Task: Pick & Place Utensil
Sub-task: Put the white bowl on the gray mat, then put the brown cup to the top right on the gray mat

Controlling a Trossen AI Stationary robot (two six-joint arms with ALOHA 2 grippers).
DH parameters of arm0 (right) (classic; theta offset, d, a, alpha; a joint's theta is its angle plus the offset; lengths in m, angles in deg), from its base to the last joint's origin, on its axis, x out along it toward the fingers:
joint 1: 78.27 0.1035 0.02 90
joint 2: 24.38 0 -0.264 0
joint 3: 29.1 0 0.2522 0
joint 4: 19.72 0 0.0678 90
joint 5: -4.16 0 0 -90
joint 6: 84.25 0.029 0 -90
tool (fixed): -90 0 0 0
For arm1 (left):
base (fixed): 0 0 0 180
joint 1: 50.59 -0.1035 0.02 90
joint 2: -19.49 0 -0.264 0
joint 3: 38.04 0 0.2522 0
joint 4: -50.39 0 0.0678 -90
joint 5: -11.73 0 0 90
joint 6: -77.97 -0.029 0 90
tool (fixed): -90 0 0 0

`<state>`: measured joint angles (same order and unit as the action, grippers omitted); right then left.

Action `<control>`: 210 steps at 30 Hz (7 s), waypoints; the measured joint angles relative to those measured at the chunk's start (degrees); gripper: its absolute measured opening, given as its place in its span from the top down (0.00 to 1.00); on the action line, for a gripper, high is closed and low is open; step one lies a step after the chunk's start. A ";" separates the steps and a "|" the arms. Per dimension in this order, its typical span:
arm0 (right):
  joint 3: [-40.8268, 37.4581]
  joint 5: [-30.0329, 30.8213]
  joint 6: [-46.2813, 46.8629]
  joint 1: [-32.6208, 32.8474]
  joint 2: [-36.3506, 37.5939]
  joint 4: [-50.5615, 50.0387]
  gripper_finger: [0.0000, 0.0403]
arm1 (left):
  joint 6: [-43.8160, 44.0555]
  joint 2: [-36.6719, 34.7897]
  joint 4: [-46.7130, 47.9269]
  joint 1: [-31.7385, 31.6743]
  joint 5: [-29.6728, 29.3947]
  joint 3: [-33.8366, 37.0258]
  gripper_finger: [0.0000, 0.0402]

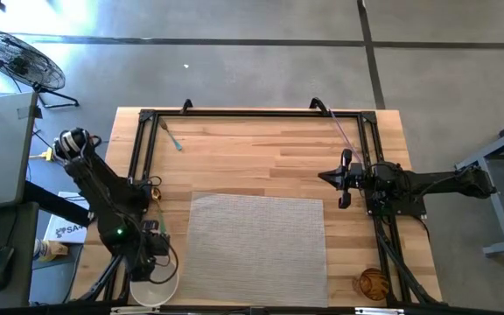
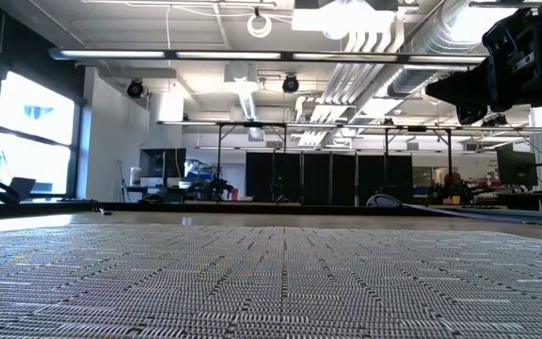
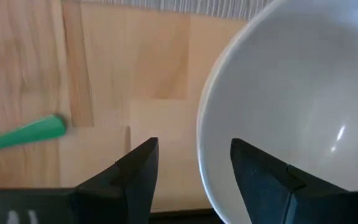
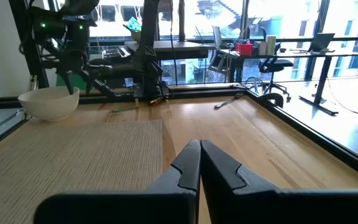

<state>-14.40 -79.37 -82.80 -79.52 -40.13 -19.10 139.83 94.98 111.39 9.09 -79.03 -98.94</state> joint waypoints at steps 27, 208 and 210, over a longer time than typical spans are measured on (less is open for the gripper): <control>-0.01 0.01 0.00 0.00 0.00 -0.01 0.99 | -3.79 2.41 -0.45 -0.02 3.49 -1.50 0.98; 0.01 2.52 -8.68 -0.01 -0.03 0.31 1.00 | -56.03 -16.98 -51.02 -51.41 -6.93 9.13 0.67; -0.01 3.05 -9.13 -0.01 0.00 0.01 0.99 | -56.06 -19.53 -51.20 -51.41 -9.58 11.24 0.67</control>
<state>-14.41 -76.32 -91.93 -79.53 -40.13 -19.09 83.77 75.45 60.19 -42.32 -88.62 -87.70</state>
